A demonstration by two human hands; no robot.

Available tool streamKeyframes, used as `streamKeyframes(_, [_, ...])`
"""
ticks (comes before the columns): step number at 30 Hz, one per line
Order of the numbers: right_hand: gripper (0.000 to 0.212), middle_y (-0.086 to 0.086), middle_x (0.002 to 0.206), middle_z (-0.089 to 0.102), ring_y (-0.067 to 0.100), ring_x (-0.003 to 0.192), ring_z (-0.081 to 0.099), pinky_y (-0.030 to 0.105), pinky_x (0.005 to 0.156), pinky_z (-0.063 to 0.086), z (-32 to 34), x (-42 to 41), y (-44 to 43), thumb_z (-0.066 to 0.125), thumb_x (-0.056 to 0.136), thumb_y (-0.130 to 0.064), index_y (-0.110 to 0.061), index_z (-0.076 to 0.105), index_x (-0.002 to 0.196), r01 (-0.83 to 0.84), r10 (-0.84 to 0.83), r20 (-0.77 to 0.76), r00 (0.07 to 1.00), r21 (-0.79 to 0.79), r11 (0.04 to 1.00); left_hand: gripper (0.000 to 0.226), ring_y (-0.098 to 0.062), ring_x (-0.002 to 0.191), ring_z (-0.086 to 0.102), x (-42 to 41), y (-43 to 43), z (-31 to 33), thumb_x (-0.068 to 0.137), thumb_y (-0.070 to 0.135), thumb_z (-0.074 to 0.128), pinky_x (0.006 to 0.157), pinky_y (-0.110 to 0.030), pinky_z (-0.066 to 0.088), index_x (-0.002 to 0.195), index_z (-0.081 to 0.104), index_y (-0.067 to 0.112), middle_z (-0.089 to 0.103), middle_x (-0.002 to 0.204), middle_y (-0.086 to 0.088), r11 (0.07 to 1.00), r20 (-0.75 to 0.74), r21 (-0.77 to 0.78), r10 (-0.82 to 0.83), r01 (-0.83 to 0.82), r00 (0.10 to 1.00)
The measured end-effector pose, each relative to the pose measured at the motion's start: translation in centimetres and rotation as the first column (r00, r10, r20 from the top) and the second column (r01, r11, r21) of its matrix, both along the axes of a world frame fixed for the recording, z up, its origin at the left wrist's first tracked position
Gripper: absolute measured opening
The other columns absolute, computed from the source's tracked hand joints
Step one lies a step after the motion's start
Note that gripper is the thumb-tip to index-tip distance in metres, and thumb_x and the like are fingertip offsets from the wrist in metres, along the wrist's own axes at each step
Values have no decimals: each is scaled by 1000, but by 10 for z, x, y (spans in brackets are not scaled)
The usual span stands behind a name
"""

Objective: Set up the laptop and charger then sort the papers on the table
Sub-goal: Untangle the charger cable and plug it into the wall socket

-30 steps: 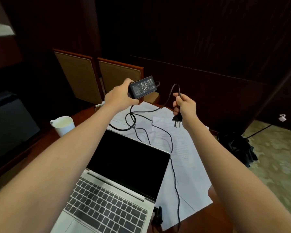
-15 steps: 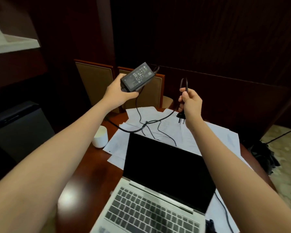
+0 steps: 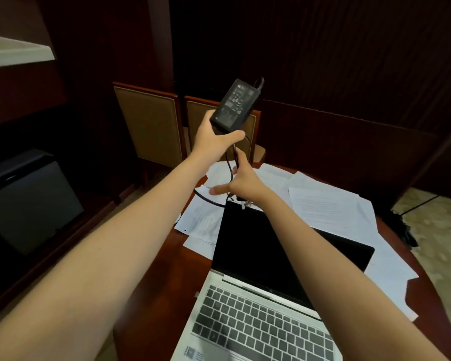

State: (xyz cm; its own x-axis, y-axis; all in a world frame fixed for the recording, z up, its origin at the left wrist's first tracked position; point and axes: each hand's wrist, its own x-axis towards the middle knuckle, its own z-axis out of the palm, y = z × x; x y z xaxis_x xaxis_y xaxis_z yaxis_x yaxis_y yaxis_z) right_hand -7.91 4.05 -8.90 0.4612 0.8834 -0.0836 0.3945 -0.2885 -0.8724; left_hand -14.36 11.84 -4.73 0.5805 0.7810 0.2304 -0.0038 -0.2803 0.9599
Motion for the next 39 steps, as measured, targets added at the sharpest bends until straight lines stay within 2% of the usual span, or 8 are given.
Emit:
streamKeyframes(2, [108, 9, 139, 32, 25, 130, 35, 37, 103, 38, 3, 1, 2, 80, 68, -3, -11, 8, 147, 67, -58, -81, 995, 114, 991, 49, -38, 93, 59, 5, -9, 1, 81, 19, 71, 64, -31, 50, 122, 44, 17, 59, 107, -12, 996, -41, -45, -78, 76, 996])
streamKeyframes(5, [85, 3, 118, 45, 21, 116, 47, 34, 95, 47, 7, 12, -5, 75, 67, 10, -6, 30, 137, 131, -97, -133, 986, 278, 952, 40, -11, 72, 54, 14, -20, 0, 79, 21, 73, 53, -17, 46, 109, 47, 23, 58, 91, 3, 981, -101, -21, -196, 195, 975])
streamKeyframes(10, [58, -5, 92, 56, 7, 81, 54, 5, 56, 45, 13, 41, -36, 74, 69, 7, -3, 49, 120, 169, -146, -111, 983, 236, 957, 28, -4, 63, 51, 40, -44, 3, 80, 23, 73, 52, -16, 40, 92, 49, 30, 55, 78, 9, 948, -102, -51, -317, 313, 943])
streamKeyframes(13, [32, -7, 76, 59, -1, 57, 51, 10, 47, 35, 13, 64, -59, 69, 75, 0, -7, 60, 105, 274, -280, 4, 960, 185, 944, 28, -10, 64, 52, 59, -58, 4, 79, 22, 73, 56, -21, 44, 85, 48, 33, 56, 77, 4, 938, -58, -103, -339, 332, 939])
streamKeyframes(15, [12, -4, 63, 60, 0, 47, 47, 14, 45, 30, 10, 83, -81, 56, 85, -6, -10, 64, 94, 360, -380, 67, 923, 205, 910, 26, -5, 48, 47, 67, -68, 2, 80, 22, 72, 43, -18, 38, 89, 48, 30, 53, 71, 3, 929, -64, -115, -361, 353, 930])
streamKeyframes(21, [16, -2, 55, 53, 7, 48, 40, 20, 49, 31, -3, 122, -158, 49, 93, -22, -19, 61, 84, 563, -586, 67, 808, 206, 800, 37, -4, 48, 38, 99, -107, -11, 80, 24, 71, 40, -15, 31, 106, 45, 23, 49, 75, 6, 920, -65, -93, -388, 381, 920])
streamKeyframes(32, [15, -7, 65, 45, 7, 57, 40, 17, 53, 32, -93, 133, -267, 58, 81, -1, -16, 58, 80, 686, -677, 116, 727, -165, 709, 41, 0, 74, 48, 151, -157, -23, 78, 27, 73, 55, -16, 38, 107, 44, 27, 52, 89, 16, 895, -75, 31, -443, 446, 894])
streamKeyframes(39, [26, -4, 61, 50, 1, 35, 35, 15, 37, 28, -48, 131, -249, 55, 80, 2, -18, 65, 92, 630, -617, -179, 766, 22, 776, 44, 0, 69, 45, 172, -167, -19, 80, 26, 72, 52, -13, 36, 113, 44, 21, 48, 85, 15, 911, -54, 13, -411, 412, 910])
